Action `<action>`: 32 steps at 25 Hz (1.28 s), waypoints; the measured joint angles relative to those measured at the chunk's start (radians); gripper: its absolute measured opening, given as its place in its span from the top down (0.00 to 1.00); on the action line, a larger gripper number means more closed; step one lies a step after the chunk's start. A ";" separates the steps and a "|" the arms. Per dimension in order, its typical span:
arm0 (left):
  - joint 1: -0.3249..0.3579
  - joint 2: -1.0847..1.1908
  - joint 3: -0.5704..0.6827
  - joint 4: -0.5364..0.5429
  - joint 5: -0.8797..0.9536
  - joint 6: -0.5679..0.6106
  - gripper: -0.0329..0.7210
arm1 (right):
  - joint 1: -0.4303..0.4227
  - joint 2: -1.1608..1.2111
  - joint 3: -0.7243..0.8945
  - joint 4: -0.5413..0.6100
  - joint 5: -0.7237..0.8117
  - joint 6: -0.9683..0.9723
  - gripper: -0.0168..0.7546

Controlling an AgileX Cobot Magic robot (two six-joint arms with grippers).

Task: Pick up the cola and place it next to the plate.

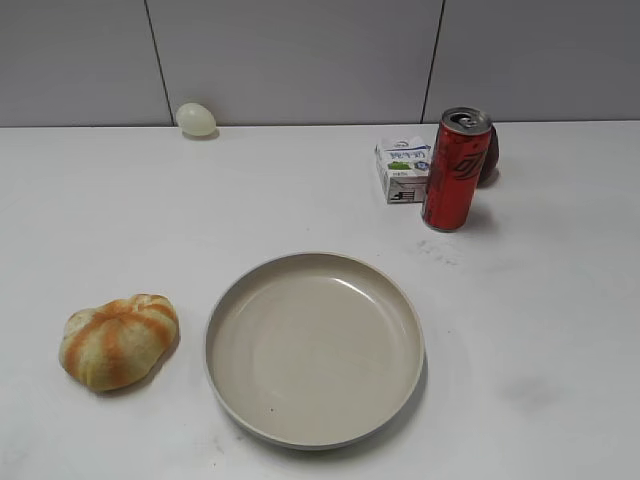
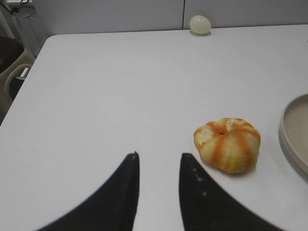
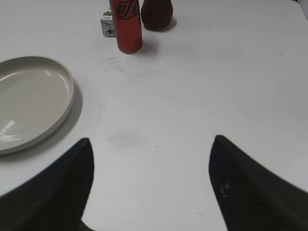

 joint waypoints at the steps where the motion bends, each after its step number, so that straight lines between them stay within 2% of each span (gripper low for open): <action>1: 0.000 0.000 0.000 0.000 0.000 0.000 0.65 | 0.000 0.000 0.000 0.000 0.000 0.000 0.21; 12: 0.000 0.000 0.000 0.000 0.000 0.000 0.65 | 0.000 0.016 -0.005 0.004 -0.009 0.000 0.21; 15: 0.000 0.000 0.000 0.000 0.000 0.000 0.65 | 0.000 0.089 -0.020 0.007 -0.086 0.000 0.21; 18: 0.000 0.000 0.000 0.000 0.000 0.000 0.65 | 0.000 0.206 -0.027 0.018 -0.236 -0.001 0.21; 22: 0.000 0.000 0.000 0.000 0.000 0.000 0.65 | 0.000 0.411 -0.068 0.034 -0.351 -0.001 0.19; 26: 0.000 0.000 0.000 0.000 0.000 0.000 0.65 | 0.000 0.647 -0.162 0.035 -0.400 -0.001 0.12; 32: 0.000 0.000 0.000 0.000 0.000 0.000 0.65 | 0.000 1.022 -0.380 0.037 -0.415 -0.004 0.12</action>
